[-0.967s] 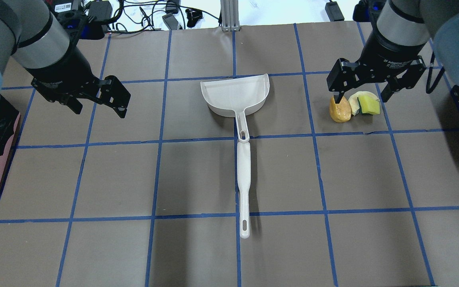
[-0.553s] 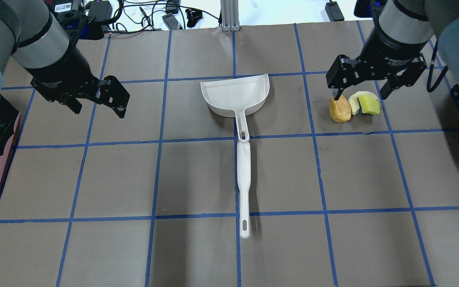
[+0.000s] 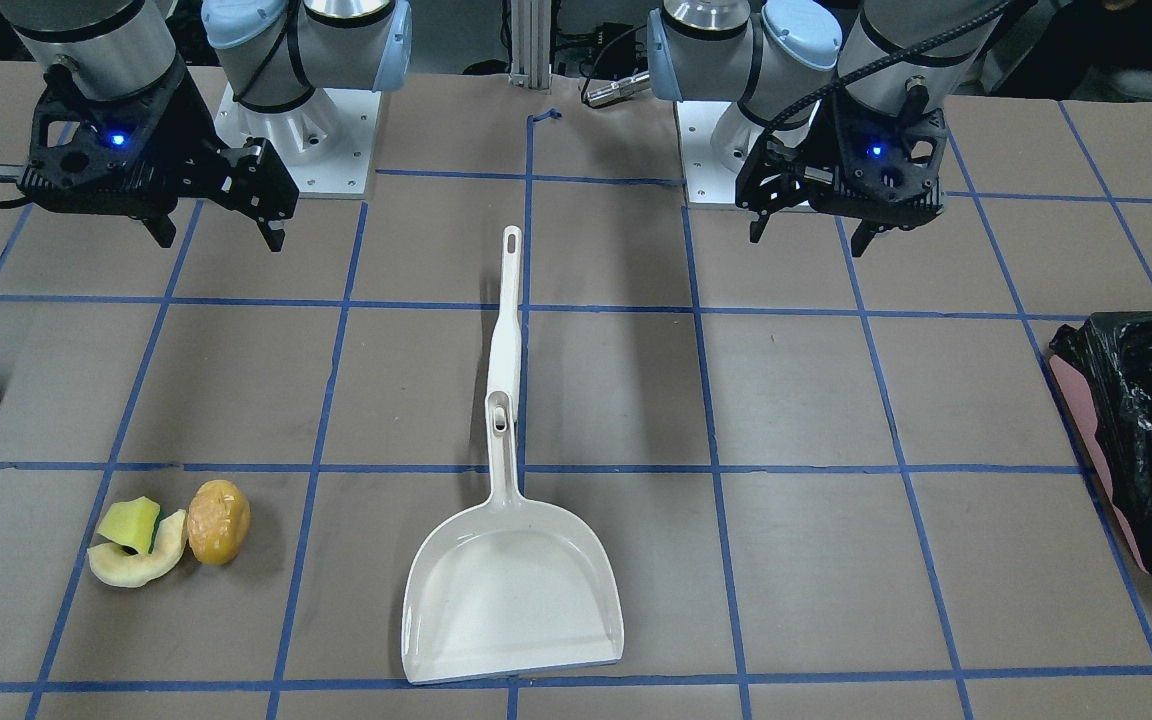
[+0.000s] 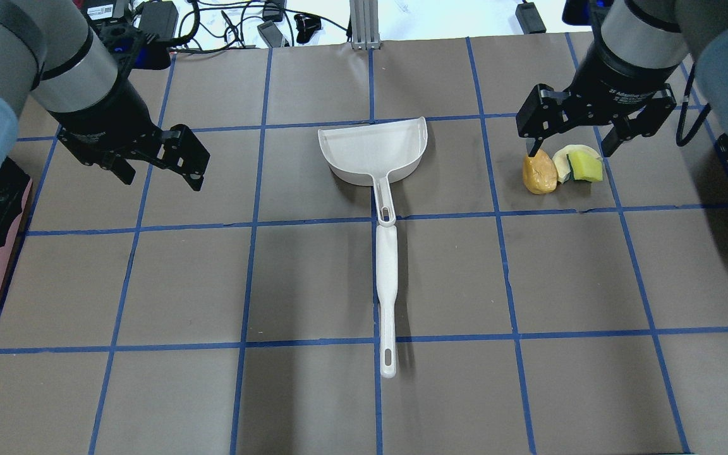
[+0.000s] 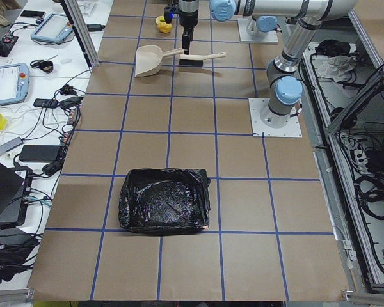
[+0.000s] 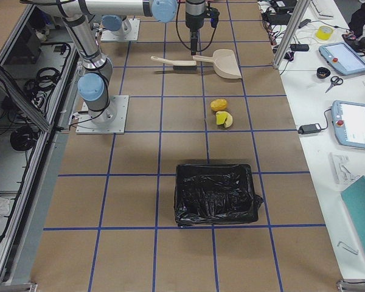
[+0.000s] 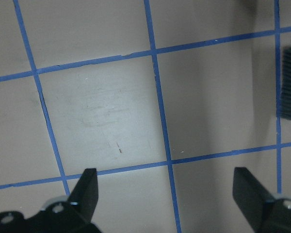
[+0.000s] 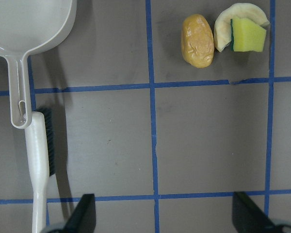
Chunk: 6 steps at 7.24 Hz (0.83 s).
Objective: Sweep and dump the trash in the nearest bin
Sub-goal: 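Move the right gripper toward the white dustpan handle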
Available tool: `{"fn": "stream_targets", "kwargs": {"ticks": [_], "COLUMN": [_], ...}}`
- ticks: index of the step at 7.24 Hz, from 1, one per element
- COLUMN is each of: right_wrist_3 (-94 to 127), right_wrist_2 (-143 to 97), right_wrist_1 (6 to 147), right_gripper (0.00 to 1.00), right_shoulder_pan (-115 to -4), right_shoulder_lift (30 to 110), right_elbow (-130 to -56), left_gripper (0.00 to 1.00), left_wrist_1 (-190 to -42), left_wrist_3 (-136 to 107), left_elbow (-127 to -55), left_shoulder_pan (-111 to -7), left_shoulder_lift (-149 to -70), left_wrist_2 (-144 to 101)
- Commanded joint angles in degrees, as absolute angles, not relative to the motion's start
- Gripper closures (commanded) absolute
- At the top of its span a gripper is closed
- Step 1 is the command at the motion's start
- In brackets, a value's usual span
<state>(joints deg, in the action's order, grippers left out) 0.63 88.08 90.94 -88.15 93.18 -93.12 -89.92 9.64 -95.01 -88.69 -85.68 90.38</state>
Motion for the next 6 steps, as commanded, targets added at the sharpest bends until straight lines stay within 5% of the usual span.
{"fn": "stream_targets", "kwargs": {"ticks": [1, 6], "right_wrist_3": [0.7, 6.7], "right_wrist_2": [86.6, 86.2], "right_wrist_1": [91.0, 99.1], "right_gripper": [0.0, 0.0], "right_shoulder_pan": [-88.2, -94.5], "right_shoulder_lift": [93.3, 87.6], "right_elbow": [-93.4, -93.0], "left_gripper": [0.0, 0.0], "left_wrist_1": [-89.9, -89.7], "left_wrist_3": [9.6, 8.5], "left_elbow": [-94.8, -96.2], "left_shoulder_pan": [-88.8, -90.5], "left_shoulder_lift": [-84.9, -86.7], "left_wrist_2": [90.3, 89.5]}}
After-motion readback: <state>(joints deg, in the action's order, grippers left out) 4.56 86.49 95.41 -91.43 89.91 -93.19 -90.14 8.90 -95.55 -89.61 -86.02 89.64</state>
